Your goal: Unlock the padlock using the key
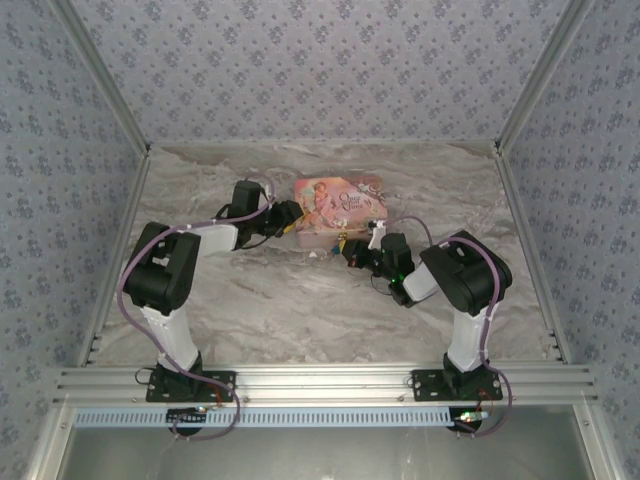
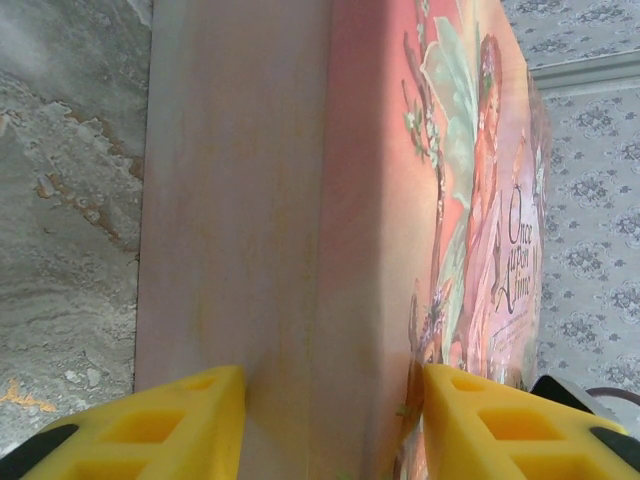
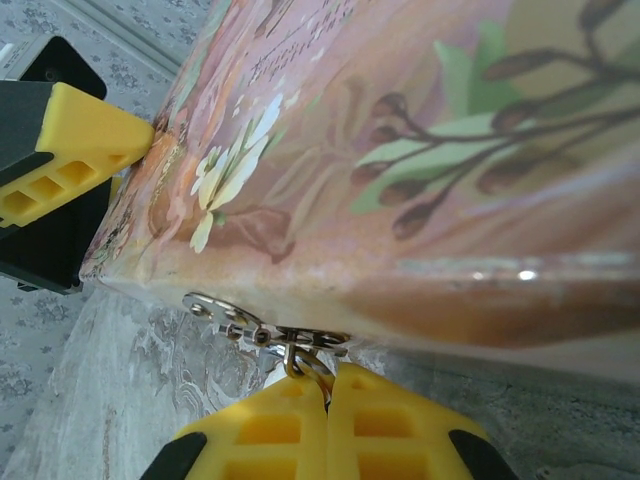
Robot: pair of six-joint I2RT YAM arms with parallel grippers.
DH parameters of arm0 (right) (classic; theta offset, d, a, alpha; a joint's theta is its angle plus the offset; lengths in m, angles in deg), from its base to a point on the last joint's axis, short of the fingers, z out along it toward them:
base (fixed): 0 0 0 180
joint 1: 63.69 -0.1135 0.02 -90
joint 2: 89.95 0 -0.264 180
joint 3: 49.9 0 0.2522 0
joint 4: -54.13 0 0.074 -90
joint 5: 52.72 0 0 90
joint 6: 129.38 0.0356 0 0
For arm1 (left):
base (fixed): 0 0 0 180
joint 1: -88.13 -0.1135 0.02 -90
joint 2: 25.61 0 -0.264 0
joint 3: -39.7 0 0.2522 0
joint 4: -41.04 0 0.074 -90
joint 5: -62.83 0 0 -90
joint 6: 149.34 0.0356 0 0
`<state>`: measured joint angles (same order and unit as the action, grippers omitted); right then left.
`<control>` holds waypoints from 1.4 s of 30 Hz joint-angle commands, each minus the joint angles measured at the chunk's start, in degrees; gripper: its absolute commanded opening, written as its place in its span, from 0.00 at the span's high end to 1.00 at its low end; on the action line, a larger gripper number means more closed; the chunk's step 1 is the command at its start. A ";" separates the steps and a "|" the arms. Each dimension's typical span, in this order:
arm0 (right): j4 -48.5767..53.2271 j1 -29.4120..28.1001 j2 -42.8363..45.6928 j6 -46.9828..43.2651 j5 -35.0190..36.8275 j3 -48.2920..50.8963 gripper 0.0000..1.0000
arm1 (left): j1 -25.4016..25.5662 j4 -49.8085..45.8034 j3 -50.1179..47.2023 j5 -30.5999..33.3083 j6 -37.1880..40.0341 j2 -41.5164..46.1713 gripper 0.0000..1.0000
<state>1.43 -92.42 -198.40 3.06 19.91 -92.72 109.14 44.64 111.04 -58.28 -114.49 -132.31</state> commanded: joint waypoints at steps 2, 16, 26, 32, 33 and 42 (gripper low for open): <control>-5.17 -0.09 0.77 0.34 -0.61 -0.74 0.99 | 0.78 -4.07 -1.90 -0.72 0.88 0.08 0.54; -5.63 2.01 3.63 2.53 0.60 1.12 1.00 | 0.45 -4.62 -2.82 -0.26 1.28 0.55 0.54; -5.65 3.28 5.05 3.22 1.35 2.43 1.00 | 0.12 -4.49 -3.71 -0.18 1.10 0.35 0.54; -4.93 4.01 5.48 3.84 1.54 1.33 1.00 | 0.13 -4.49 -3.88 -0.36 1.15 0.43 0.54; -4.91 4.11 5.50 3.97 1.55 1.05 1.00 | 0.10 -4.45 -3.88 -0.40 1.15 0.48 0.54; -5.01 5.37 6.22 5.74 2.35 -0.33 1.00 | 0.16 -4.49 -3.82 -0.72 1.15 0.78 0.54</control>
<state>1.70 -88.11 -195.20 7.62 19.95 -90.60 109.17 46.22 109.14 -60.14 -114.47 -131.76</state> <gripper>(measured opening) 0.059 0.463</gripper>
